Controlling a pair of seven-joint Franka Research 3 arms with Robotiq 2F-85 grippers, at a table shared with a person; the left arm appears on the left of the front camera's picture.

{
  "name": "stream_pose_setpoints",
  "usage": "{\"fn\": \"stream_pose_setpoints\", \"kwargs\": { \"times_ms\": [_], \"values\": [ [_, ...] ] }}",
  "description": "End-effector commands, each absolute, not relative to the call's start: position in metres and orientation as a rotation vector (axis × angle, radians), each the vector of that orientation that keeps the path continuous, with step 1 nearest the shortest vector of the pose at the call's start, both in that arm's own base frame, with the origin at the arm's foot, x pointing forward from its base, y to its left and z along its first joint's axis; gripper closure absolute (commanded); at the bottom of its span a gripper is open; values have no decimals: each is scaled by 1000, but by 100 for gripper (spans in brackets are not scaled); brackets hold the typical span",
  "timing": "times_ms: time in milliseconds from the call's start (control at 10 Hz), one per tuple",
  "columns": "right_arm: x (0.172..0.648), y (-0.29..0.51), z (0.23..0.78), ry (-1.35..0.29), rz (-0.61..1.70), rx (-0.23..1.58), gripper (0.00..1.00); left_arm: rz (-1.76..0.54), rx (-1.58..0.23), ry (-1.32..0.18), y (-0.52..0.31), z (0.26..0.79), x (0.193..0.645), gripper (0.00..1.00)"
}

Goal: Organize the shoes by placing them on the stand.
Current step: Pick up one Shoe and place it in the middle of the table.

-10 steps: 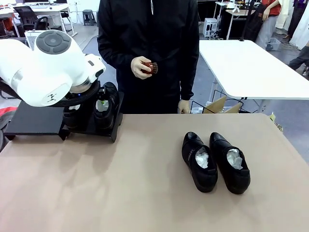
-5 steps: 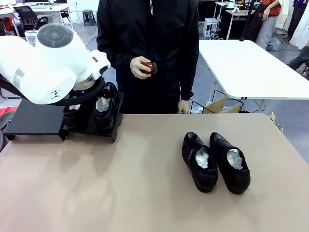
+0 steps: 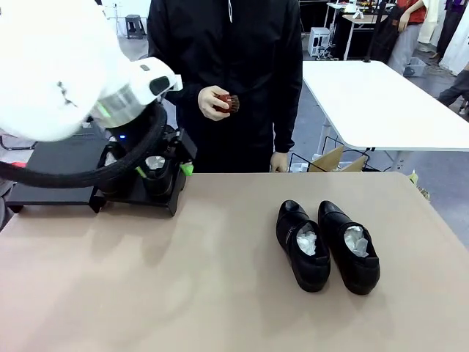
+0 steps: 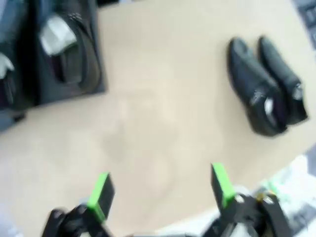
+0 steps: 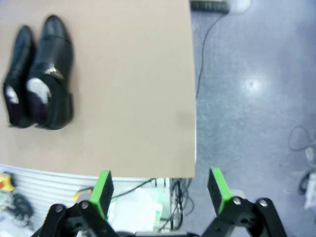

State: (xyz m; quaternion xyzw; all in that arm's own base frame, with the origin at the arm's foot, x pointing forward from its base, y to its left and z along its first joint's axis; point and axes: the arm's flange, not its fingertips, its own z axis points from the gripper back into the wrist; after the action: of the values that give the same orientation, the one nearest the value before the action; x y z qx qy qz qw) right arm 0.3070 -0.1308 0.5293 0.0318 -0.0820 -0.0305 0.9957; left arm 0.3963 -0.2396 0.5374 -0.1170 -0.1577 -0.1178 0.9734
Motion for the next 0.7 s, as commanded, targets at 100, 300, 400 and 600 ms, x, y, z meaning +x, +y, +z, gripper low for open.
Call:
{"fn": "stream_pose_setpoints", "kwargs": {
  "times_ms": [100, 300, 400, 600],
  "values": [
    [306, -39, 566, -223, 267, 141, 0, -258, -266, -89, -214, 522, 392, 0],
    [301, 26, 561, -163, 406, 166, 0, -276, -285, -43, -217, 513, 392, 0],
    [306, 51, 553, -136, 447, 193, 0, -240, -256, -85, -219, 517, 385, 0],
    [294, 50, 561, -177, 415, 164, 0, -240, -256, -85, -219, 517, 385, 0]
  ]
}}
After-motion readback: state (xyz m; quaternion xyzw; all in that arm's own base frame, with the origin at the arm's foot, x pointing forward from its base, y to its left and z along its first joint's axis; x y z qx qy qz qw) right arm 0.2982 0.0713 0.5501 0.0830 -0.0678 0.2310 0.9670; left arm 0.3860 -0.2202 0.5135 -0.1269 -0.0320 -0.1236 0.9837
